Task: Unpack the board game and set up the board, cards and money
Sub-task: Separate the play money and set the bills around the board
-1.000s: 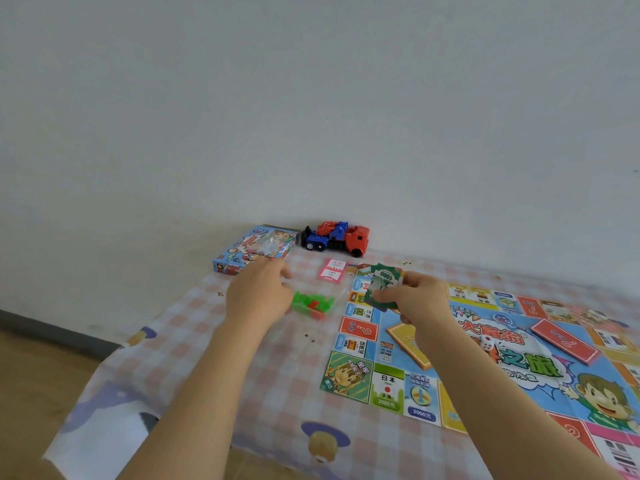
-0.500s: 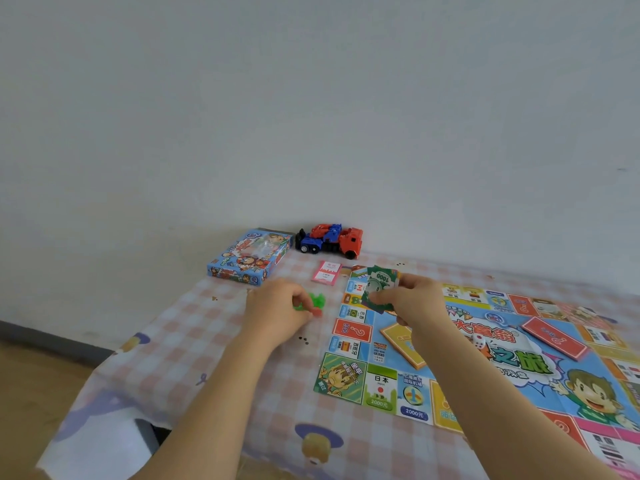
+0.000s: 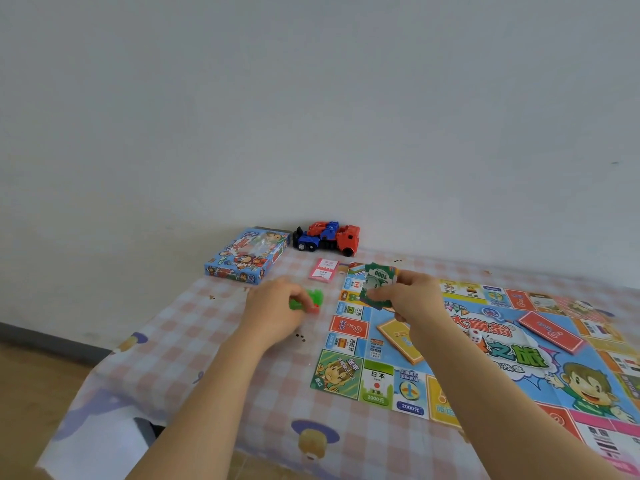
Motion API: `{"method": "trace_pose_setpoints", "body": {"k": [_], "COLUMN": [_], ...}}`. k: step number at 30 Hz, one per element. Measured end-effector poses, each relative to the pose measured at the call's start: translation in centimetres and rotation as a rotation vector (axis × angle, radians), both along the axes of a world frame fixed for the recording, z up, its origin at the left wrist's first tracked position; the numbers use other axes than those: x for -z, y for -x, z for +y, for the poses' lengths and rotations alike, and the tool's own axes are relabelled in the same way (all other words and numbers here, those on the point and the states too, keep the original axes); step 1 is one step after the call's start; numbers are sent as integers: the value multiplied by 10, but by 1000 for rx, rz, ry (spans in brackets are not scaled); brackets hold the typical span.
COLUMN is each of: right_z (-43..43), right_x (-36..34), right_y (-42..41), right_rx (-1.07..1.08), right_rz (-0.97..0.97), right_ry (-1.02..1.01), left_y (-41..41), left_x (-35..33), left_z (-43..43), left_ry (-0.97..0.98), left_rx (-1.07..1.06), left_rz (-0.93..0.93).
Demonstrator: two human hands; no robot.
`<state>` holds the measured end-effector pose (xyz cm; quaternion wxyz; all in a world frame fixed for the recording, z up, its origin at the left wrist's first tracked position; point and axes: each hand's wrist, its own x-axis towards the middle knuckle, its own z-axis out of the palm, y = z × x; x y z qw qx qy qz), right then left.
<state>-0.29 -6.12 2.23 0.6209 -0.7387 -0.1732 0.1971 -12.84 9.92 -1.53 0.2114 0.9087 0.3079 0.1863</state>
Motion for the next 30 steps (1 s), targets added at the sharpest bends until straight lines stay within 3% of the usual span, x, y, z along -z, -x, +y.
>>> {"method": "trace_pose_setpoints", "body": {"k": [7,11,15,20,27,30], "right_z": [3,4,2,-17,-66,-89], "right_x": [3,3,-2,-14,-15,-13], "right_y": [1,1,2,-5,-29,-37], "right_rx": [-6,-20,-19,-19,38,31], "right_rz": [-10,-15,56,121,188,145], "right_ry": [8,6,-50,-110,-156,-100], "left_y": [-3,-7,-18,-43,-78,-87], "left_x": [0,-7,-24,-37,-35,-33], "left_z": [2,-5,-27,-57,-98,-114], "left_ry": [-21,-9,240,479,667,626], "left_rx": [18,-1,98,289,427,464], "left_rz": [-19,-205,-358,-272,-347,-333]}}
